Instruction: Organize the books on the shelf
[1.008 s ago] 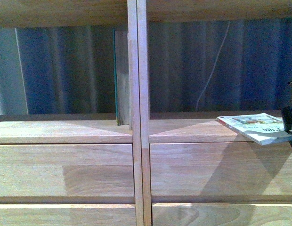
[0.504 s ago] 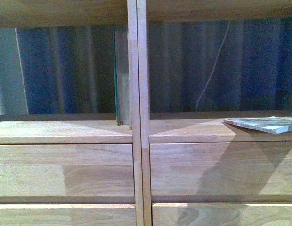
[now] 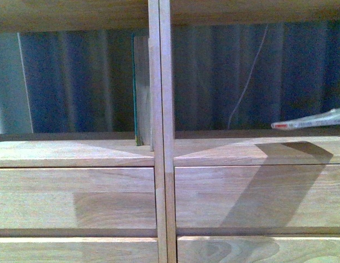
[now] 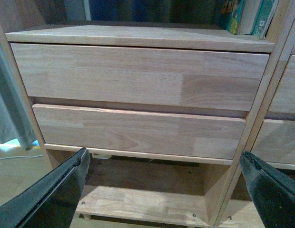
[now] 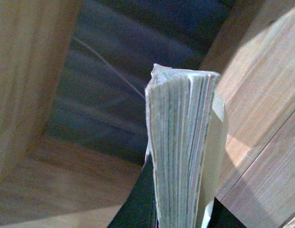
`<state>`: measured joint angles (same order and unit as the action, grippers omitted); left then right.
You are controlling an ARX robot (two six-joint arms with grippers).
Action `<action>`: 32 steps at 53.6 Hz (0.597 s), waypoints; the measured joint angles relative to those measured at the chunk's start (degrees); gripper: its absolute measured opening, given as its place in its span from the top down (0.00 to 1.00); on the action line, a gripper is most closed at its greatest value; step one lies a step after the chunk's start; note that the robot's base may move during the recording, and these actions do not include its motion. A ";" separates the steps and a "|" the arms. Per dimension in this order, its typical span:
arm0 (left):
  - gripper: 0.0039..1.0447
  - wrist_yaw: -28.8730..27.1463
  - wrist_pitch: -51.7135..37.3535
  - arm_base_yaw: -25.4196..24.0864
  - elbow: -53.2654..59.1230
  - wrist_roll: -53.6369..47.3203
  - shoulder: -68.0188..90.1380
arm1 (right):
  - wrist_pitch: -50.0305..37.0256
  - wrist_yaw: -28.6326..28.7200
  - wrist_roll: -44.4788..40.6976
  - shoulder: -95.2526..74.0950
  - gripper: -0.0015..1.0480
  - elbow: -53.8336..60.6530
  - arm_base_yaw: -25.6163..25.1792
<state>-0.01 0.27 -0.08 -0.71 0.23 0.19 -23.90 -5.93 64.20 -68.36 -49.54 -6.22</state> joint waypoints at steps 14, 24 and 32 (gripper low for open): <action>0.07 0.00 0.00 0.00 0.00 0.00 0.00 | -0.90 8.37 -10.10 13.31 0.93 4.13 0.44; 0.07 0.00 0.00 0.00 0.00 0.00 0.00 | -3.82 10.25 -16.37 17.70 0.93 4.22 5.64; 0.07 0.00 0.00 0.00 0.00 0.00 0.00 | -5.05 9.94 -20.90 17.18 0.93 3.06 11.87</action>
<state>-0.01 0.27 -0.08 -0.71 0.23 0.19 -28.95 4.01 43.31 -51.18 -46.48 5.65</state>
